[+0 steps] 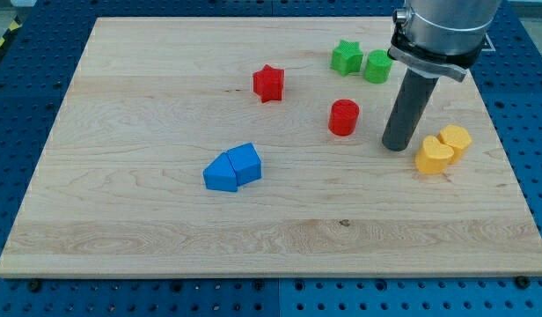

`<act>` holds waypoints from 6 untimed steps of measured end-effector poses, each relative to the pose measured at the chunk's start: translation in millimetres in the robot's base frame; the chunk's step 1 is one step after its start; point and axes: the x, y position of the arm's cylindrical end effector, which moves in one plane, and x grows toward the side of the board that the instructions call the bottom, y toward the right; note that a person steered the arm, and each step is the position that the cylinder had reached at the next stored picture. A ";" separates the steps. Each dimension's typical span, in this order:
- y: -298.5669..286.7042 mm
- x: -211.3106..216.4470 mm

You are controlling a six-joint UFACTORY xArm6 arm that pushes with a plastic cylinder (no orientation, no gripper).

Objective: Slide the red circle into the red star

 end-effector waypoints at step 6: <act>-156.6 -65.8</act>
